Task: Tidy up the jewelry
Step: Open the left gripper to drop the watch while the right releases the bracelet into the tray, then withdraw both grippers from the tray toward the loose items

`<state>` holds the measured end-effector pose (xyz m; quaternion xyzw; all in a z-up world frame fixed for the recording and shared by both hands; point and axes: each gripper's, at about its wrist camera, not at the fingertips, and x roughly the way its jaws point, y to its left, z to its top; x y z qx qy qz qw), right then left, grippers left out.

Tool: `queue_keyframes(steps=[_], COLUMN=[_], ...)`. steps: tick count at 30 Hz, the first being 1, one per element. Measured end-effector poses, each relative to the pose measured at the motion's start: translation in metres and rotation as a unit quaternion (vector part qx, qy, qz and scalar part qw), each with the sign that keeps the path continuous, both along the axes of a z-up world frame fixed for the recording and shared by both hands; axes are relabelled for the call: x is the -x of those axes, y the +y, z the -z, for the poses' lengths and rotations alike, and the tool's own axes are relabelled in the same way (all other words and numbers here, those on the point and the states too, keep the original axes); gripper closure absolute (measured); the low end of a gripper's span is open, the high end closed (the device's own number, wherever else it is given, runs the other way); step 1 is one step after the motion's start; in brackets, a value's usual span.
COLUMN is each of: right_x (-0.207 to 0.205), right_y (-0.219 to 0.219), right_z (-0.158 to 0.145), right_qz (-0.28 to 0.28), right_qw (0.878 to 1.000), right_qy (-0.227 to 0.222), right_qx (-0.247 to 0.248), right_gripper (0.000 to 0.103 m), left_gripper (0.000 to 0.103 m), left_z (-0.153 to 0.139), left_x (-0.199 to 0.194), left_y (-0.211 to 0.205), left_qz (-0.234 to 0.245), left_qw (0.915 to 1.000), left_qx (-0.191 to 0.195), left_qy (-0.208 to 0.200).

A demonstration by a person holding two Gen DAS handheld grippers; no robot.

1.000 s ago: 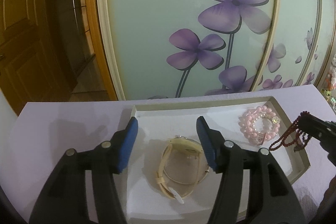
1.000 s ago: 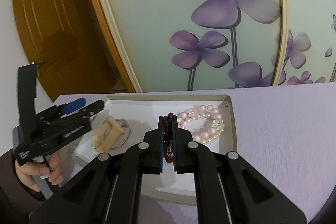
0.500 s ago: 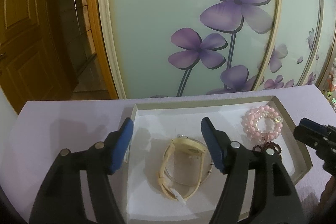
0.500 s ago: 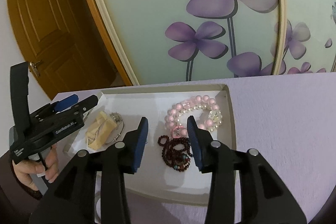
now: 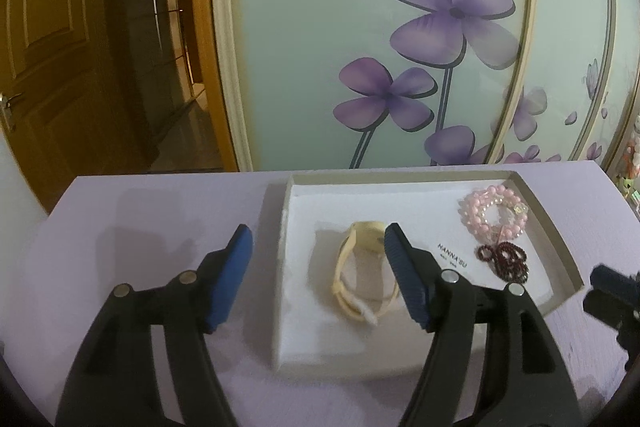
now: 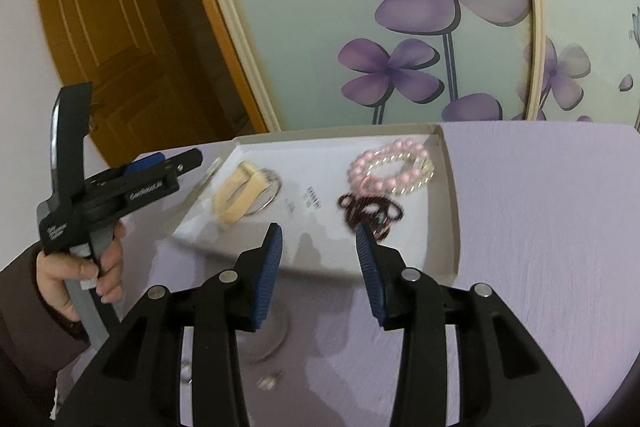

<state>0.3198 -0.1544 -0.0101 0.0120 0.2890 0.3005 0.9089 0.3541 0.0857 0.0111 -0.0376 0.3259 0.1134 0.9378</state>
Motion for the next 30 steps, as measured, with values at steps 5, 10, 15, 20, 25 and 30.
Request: queue_keyframes(steps=[5, 10, 15, 20, 25, 30], right_x=[0.035, 0.069, 0.097, 0.116, 0.127, 0.129], right_y=[-0.003, 0.0, 0.006, 0.013, 0.022, 0.033], right_z=[0.006, 0.019, 0.037, 0.053, 0.06, 0.07], right_qz=[-0.01, -0.022, -0.037, -0.051, -0.059, -0.054], right_qw=[1.0, 1.0, 0.999, 0.997, 0.995, 0.992], right_qy=[0.005, 0.009, 0.015, 0.027, 0.021, 0.016], right_qx=[-0.005, 0.009, 0.031, 0.051, 0.075, 0.109], right_gripper=[0.063, 0.063, 0.063, 0.063, 0.063, 0.063], left_gripper=[0.03, 0.028, 0.027, 0.026, 0.025, 0.025], left_z=[-0.01, -0.01, -0.001, 0.008, 0.008, 0.01], left_x=[0.034, 0.077, 0.114, 0.141, 0.153, 0.162], left_y=[0.0, -0.004, -0.007, -0.009, -0.005, -0.003], left_qz=[-0.003, 0.001, 0.001, 0.002, -0.003, -0.006], left_qw=[0.9999, 0.9999, 1.0, 1.0, 0.9999, 0.9999], left_qx=[0.005, 0.004, 0.006, 0.0, 0.004, 0.007], left_qy=[-0.012, -0.012, -0.002, 0.009, 0.009, 0.011])
